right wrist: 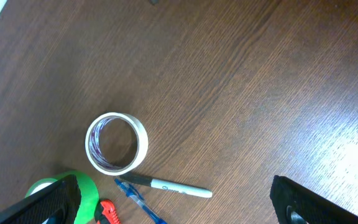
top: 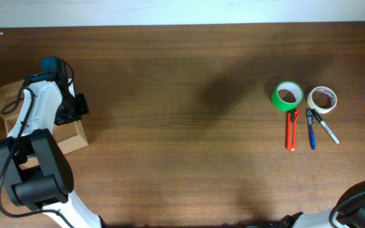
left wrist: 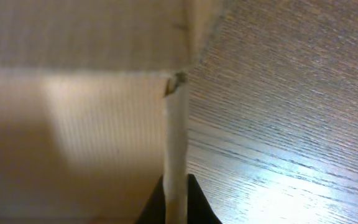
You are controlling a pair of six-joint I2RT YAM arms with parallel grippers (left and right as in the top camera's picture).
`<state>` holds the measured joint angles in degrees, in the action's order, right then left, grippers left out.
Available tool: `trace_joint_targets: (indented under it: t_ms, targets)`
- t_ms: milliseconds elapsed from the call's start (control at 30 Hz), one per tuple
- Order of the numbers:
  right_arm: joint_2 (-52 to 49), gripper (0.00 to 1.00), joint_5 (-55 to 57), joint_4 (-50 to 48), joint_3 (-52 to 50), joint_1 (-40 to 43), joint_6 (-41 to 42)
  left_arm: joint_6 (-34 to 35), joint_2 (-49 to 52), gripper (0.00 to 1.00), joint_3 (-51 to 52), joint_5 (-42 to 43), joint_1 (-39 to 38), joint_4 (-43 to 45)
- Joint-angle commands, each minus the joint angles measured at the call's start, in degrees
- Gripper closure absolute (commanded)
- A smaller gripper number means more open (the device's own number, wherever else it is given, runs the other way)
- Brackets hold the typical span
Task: Pack container
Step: 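Grasp the box edge with the left gripper, then drag the cardboard box toward the table center with the left gripper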
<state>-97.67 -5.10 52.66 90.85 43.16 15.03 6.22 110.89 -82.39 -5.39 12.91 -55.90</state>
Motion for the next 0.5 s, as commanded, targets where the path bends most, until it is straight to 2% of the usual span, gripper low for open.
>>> trace_joint_targets:
  t_ms: [0, 200, 333, 467]
  targets:
    - [-0.2, 0.01, -0.3, -0.1, 1.1, -0.1, 0.5, 2.4, 1.4, 0.98, -1.9, 4.1, -2.8, -1.0]
    - [-0.2, 0.01, -0.5, -0.1, 1.1, -0.1, 0.5, 8.0, 1.4, 0.98, -14.9, 11.9, -11.6, -3.1]
    - [-0.2, 0.01, -0.5, 0.2, 1.1, -0.1, 0.5, 11.0, 1.4, 0.98, -28.4, 9.1, -20.3, -3.1]
    - [-0.2, 0.01, -0.5, 1.0, 1.1, -0.1, 0.5, 15.0, 1.6, 0.98, -37.2, 6.4, -27.7, -3.1]
